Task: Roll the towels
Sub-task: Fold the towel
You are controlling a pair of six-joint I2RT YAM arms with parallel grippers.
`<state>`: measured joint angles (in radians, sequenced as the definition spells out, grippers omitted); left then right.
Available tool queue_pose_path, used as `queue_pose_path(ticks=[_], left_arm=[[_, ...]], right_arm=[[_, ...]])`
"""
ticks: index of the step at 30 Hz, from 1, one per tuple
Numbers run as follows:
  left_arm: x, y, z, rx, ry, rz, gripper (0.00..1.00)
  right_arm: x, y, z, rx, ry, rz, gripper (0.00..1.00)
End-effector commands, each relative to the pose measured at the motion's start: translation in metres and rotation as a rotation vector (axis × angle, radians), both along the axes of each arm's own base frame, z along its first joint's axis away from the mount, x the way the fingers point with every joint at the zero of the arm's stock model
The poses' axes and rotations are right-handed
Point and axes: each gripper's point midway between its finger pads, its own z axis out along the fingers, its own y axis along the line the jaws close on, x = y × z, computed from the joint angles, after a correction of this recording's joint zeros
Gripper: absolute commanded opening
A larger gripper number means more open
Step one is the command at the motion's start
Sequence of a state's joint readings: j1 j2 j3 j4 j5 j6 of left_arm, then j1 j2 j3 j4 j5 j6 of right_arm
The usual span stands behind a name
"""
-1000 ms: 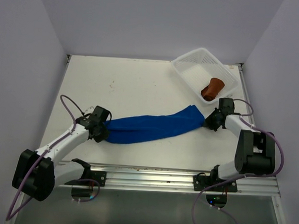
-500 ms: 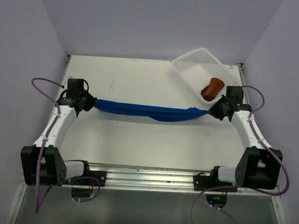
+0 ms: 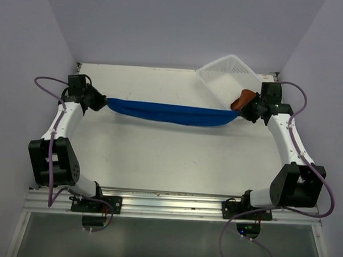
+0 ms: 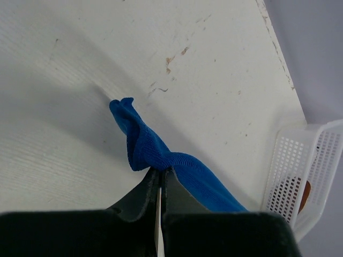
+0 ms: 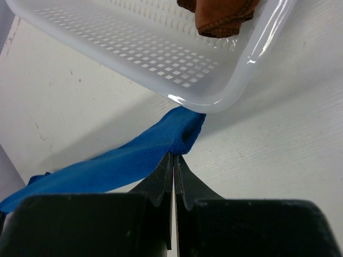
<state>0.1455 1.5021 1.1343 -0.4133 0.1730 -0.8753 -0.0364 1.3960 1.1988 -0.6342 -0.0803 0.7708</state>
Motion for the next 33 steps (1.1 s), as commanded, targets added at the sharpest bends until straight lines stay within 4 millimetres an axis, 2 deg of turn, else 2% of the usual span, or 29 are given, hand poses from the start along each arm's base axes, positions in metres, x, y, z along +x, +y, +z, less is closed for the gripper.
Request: queue_pose_path(ticks=[1, 3, 4, 5, 8, 11, 13, 14, 15, 17, 18, 19, 20, 21, 23, 31, 33], left_arm=[[0.032, 0.020, 0.037, 0.015, -0.141, -0.009, 0.00], [0.040, 0.026, 0.042, 0.023, -0.158, -0.010, 0.00], [0.042, 0.027, 0.044, 0.024, -0.161, -0.011, 0.00], [0.043, 0.030, 0.044, 0.026, -0.163, -0.005, 0.00], [0.039, 0.036, 0.037, 0.016, -0.151, 0.021, 0.00], [0.027, 0.039, 0.017, 0.002, -0.124, 0.034, 0.00], [0.010, 0.037, -0.002, -0.016, -0.085, 0.036, 0.00], [-0.002, 0.036, -0.020, -0.028, -0.050, 0.045, 0.00], [-0.009, 0.035, -0.019, -0.026, -0.059, 0.049, 0.00], [-0.025, 0.031, -0.037, -0.037, -0.026, 0.058, 0.00], [-0.030, 0.032, -0.037, -0.029, -0.028, 0.063, 0.00], [-0.036, 0.031, -0.043, -0.026, -0.014, 0.064, 0.00], [-0.046, 0.030, -0.054, -0.028, 0.019, 0.073, 0.00], [-0.062, 0.031, -0.066, -0.010, 0.055, 0.091, 0.00], [-0.064, 0.032, -0.068, -0.005, 0.061, 0.093, 0.00], [-0.093, 0.026, -0.099, -0.006, 0.165, 0.075, 0.00], [-0.099, 0.027, -0.104, 0.008, 0.184, 0.074, 0.11]], right_arm=[[0.009, 0.007, 0.016, 0.013, -0.022, 0.011, 0.00], [0.019, 0.014, 0.020, 0.027, -0.053, 0.020, 0.00], [0.021, 0.026, 0.021, 0.030, -0.062, 0.049, 0.00], [0.023, 0.029, 0.021, 0.028, -0.063, 0.054, 0.00], [0.022, 0.036, 0.019, 0.028, -0.067, 0.059, 0.00], [0.016, 0.039, 0.004, 0.029, -0.057, 0.062, 0.00], [0.007, 0.041, -0.014, 0.026, -0.035, 0.074, 0.00], [0.002, 0.043, -0.020, 0.033, -0.024, 0.080, 0.00], [-0.007, 0.045, -0.032, 0.036, -0.004, 0.090, 0.00], [-0.017, 0.047, -0.043, 0.035, 0.007, 0.101, 0.00], [-0.026, 0.048, -0.057, 0.036, 0.029, 0.107, 0.00], [-0.030, 0.048, -0.060, 0.037, 0.029, 0.110, 0.00], [-0.034, 0.049, -0.065, 0.038, 0.040, 0.112, 0.00], [-0.048, 0.052, -0.082, 0.057, 0.060, 0.114, 0.00], [-0.054, 0.053, -0.088, 0.061, 0.072, 0.115, 0.00], [-0.079, 0.054, -0.111, 0.059, 0.121, 0.106, 0.00], [-0.084, 0.054, -0.117, 0.057, 0.134, 0.106, 0.00]])
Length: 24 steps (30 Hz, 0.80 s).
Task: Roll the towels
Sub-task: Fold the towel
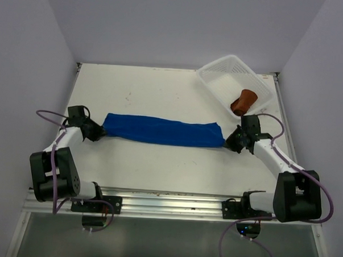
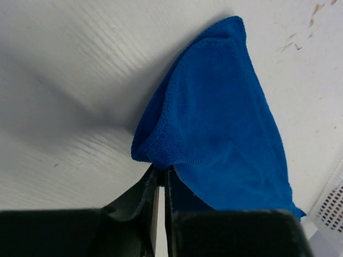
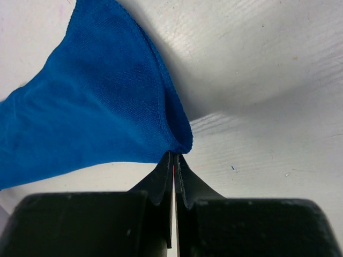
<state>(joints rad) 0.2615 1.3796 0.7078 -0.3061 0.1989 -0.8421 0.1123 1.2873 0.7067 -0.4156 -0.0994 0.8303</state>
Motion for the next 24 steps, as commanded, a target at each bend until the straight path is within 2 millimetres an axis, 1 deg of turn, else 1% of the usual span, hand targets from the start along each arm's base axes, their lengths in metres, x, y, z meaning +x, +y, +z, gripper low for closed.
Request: queue_pose_path(ticks=[1, 2, 4, 5, 7, 8, 10, 11, 13, 14, 16, 20, 22, 23, 24], left_arm=[[-0.008, 0.008, -0.002, 0.049, 0.005, -0.005, 0.19], [-0.010, 0.008, -0.002, 0.052, 0.007, -0.008, 0.29], [-0.013, 0.006, -0.001, 0.054, -0.003, -0.015, 0.35], [-0.012, 0.006, 0.001, 0.049, -0.010, -0.018, 0.40], [-0.008, 0.007, 0.011, 0.063, -0.041, -0.033, 0.47], [-0.006, 0.008, 0.016, 0.073, -0.052, -0.034, 0.52], [0.001, 0.010, 0.033, 0.100, -0.103, -0.052, 0.55], [0.004, 0.012, 0.040, 0.115, -0.126, -0.057, 0.57], [0.013, 0.015, 0.061, 0.160, -0.199, -0.083, 0.59], [0.015, 0.014, 0.068, 0.166, -0.223, -0.099, 0.61], [0.019, 0.017, 0.085, 0.203, -0.270, -0.122, 0.61], [0.021, 0.013, 0.101, 0.242, -0.333, -0.188, 0.62], [0.022, 0.009, 0.101, 0.247, -0.343, -0.218, 0.62], [0.024, 0.001, 0.101, 0.244, -0.354, -0.252, 0.62], [0.025, -0.003, 0.101, 0.256, -0.365, -0.276, 0.63]], right_arm=[[-0.003, 0.003, -0.003, 0.012, -0.025, -0.009, 0.00], [-0.004, 0.003, -0.006, 0.009, -0.021, -0.009, 0.00], [-0.008, 0.000, -0.011, 0.000, -0.014, -0.016, 0.00], [-0.008, -0.001, -0.011, -0.006, -0.017, -0.016, 0.00], [-0.010, -0.004, -0.012, -0.025, -0.013, -0.021, 0.00], [-0.009, -0.010, -0.011, -0.055, -0.023, -0.038, 0.00], [-0.009, -0.014, -0.008, -0.078, -0.030, -0.041, 0.00], [-0.008, -0.021, -0.007, -0.111, -0.034, -0.060, 0.00], [-0.008, -0.028, -0.002, -0.147, -0.044, -0.075, 0.00], [-0.008, -0.032, 0.000, -0.166, -0.047, -0.084, 0.00], [-0.011, -0.044, 0.003, -0.223, -0.043, -0.108, 0.00], [-0.020, -0.061, 0.007, -0.296, -0.025, -0.127, 0.00], [-0.021, -0.068, 0.012, -0.333, -0.038, -0.132, 0.00], [-0.020, -0.070, 0.016, -0.344, -0.048, -0.134, 0.00], [-0.019, -0.072, 0.019, -0.354, -0.055, -0.132, 0.00]])
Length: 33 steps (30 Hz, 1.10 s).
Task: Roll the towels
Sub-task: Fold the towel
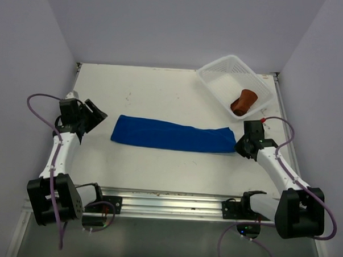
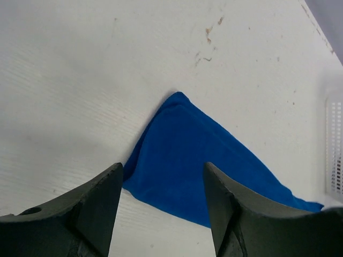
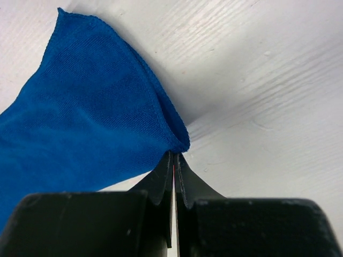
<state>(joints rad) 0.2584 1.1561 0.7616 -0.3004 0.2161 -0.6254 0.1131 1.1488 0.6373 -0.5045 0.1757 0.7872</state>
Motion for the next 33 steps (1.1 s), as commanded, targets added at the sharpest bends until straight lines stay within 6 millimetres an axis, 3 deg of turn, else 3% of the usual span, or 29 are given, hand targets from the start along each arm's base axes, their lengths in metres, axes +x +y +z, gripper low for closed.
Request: queue_pose_path(ticks=[1, 6, 7, 9, 10, 12, 13, 15, 16, 18, 26, 27, 30, 31, 32, 33], left_arm=[[0.012, -0.017, 0.015, 0.055, -0.076, -0.134, 0.66], [0.019, -0.037, 0.026, 0.112, -0.107, -0.213, 0.76], [0.020, -0.040, 0.027, 0.116, -0.114, -0.222, 0.77], [0.022, -0.047, 0.030, 0.124, -0.128, -0.242, 0.77], [0.023, -0.050, 0.030, 0.126, -0.132, -0.249, 0.77], [0.025, -0.055, 0.026, 0.125, -0.138, -0.264, 0.77], [0.026, -0.056, 0.021, 0.123, -0.129, -0.271, 0.78], [0.026, -0.057, 0.013, 0.113, -0.104, -0.273, 0.78], [0.028, -0.058, 0.009, 0.108, -0.083, -0.283, 0.78], [0.029, -0.059, 0.013, 0.109, -0.095, -0.291, 0.78], [0.023, -0.049, 0.029, 0.159, -0.138, -0.244, 0.79], [0.023, -0.049, 0.032, 0.161, -0.143, -0.240, 0.79], [0.021, -0.046, 0.035, 0.169, -0.148, -0.222, 0.80], [0.020, -0.045, 0.036, 0.170, -0.149, -0.213, 0.80], [0.020, -0.043, 0.037, 0.174, -0.151, -0.203, 0.80], [0.019, -0.044, 0.039, 0.174, -0.156, -0.202, 0.80]], right_arm=[[0.012, -0.018, 0.030, -0.102, -0.060, -0.005, 0.00], [0.046, 0.001, 0.062, -0.053, -0.173, 0.089, 0.00], [0.058, 0.010, 0.076, -0.046, -0.212, 0.124, 0.00], [0.068, 0.027, 0.079, -0.032, -0.208, 0.184, 0.00], [0.078, 0.036, 0.091, -0.027, -0.241, 0.214, 0.00], [0.086, 0.051, 0.091, -0.028, -0.236, 0.251, 0.00], [0.092, 0.069, 0.103, -0.026, -0.267, 0.304, 0.00], [0.100, 0.087, 0.101, -0.032, -0.254, 0.344, 0.00], [0.105, 0.106, 0.112, -0.029, -0.281, 0.395, 0.00], [0.112, 0.126, 0.117, -0.033, -0.287, 0.438, 0.00], [0.147, 0.237, 0.127, -0.044, -0.275, 0.655, 0.00], [0.149, 0.258, 0.144, -0.034, -0.309, 0.690, 0.00], [0.153, 0.293, 0.129, -0.041, -0.277, 0.749, 0.00], [0.151, 0.312, 0.144, -0.029, -0.306, 0.783, 0.00], [0.153, 0.323, 0.128, -0.036, -0.277, 0.801, 0.00], [0.148, 0.337, 0.129, -0.031, -0.279, 0.830, 0.00]])
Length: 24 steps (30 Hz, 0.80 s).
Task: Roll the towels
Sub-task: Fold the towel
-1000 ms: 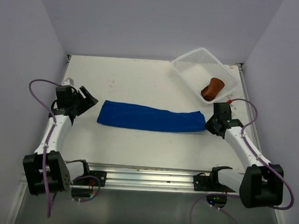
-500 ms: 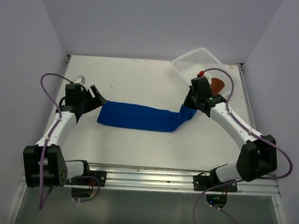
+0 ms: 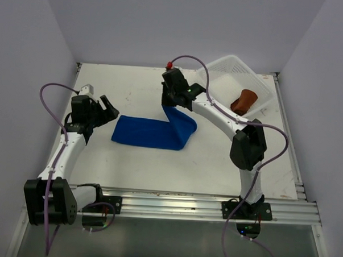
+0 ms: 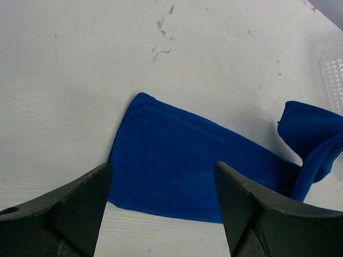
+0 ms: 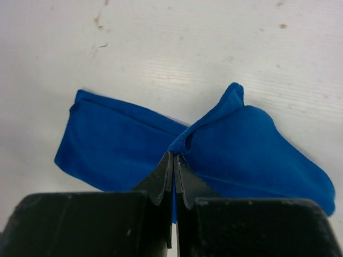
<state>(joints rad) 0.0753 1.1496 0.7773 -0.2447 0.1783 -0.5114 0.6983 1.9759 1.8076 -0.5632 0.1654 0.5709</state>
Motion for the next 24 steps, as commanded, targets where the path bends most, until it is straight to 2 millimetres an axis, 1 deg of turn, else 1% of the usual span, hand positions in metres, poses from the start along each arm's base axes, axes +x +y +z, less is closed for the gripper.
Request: queue_pose_path(ticks=[1, 2, 3, 4, 5, 6, 7, 8, 9, 12, 15, 16, 19, 20, 22, 23, 24], left_arm=[[0.007, 0.007, 0.024, 0.041, -0.081, 0.022, 0.81], [0.006, 0.008, 0.024, 0.042, -0.080, 0.034, 0.81], [0.005, 0.009, 0.027, 0.046, -0.088, 0.038, 0.81], [0.005, 0.010, 0.028, 0.049, -0.091, 0.041, 0.81], [0.004, 0.011, 0.028, 0.052, -0.090, 0.050, 0.81], [0.003, 0.012, 0.031, 0.055, -0.099, 0.056, 0.81], [0.003, 0.013, 0.031, 0.057, -0.099, 0.060, 0.81], [0.003, 0.014, 0.031, 0.059, -0.100, 0.068, 0.81], [0.001, 0.015, 0.032, 0.061, -0.101, 0.074, 0.81], [0.001, 0.016, 0.034, 0.061, -0.106, 0.082, 0.81], [-0.001, 0.016, 0.033, 0.060, -0.108, 0.083, 0.81], [-0.001, 0.017, 0.033, 0.062, -0.108, 0.085, 0.81], [-0.002, 0.016, 0.035, 0.063, -0.115, 0.085, 0.81], [-0.002, 0.017, 0.035, 0.065, -0.114, 0.087, 0.81], [-0.002, 0.018, 0.036, 0.067, -0.117, 0.093, 0.82], [-0.002, 0.018, 0.037, 0.067, -0.120, 0.092, 0.82], [-0.002, 0.018, 0.037, 0.067, -0.120, 0.093, 0.82]], right_arm=[[-0.008, 0.038, 0.019, -0.006, -0.021, 0.088, 0.00], [-0.010, 0.047, 0.018, -0.002, -0.013, 0.106, 0.00], [-0.012, 0.057, 0.008, -0.012, 0.002, 0.123, 0.00], [-0.011, 0.066, 0.017, 0.006, -0.013, 0.135, 0.00], [-0.013, 0.073, 0.017, 0.012, -0.010, 0.146, 0.00], [-0.017, 0.083, 0.011, 0.016, 0.006, 0.170, 0.00], [-0.017, 0.089, 0.020, 0.033, -0.008, 0.180, 0.00], [-0.019, 0.094, 0.022, 0.036, -0.013, 0.189, 0.00], [-0.023, 0.103, 0.025, 0.047, -0.015, 0.211, 0.00], [-0.030, 0.116, 0.027, 0.066, -0.012, 0.240, 0.00], [-0.033, 0.127, 0.028, 0.089, -0.014, 0.258, 0.00], [-0.034, 0.130, 0.025, 0.100, -0.003, 0.269, 0.00], [-0.033, 0.139, 0.025, 0.129, -0.009, 0.274, 0.00], [-0.033, 0.144, 0.022, 0.138, -0.001, 0.283, 0.00], [-0.033, 0.150, 0.027, 0.157, -0.008, 0.288, 0.00], [-0.032, 0.153, 0.019, 0.154, 0.001, 0.291, 0.00], [-0.031, 0.156, 0.023, 0.164, -0.005, 0.295, 0.00]])
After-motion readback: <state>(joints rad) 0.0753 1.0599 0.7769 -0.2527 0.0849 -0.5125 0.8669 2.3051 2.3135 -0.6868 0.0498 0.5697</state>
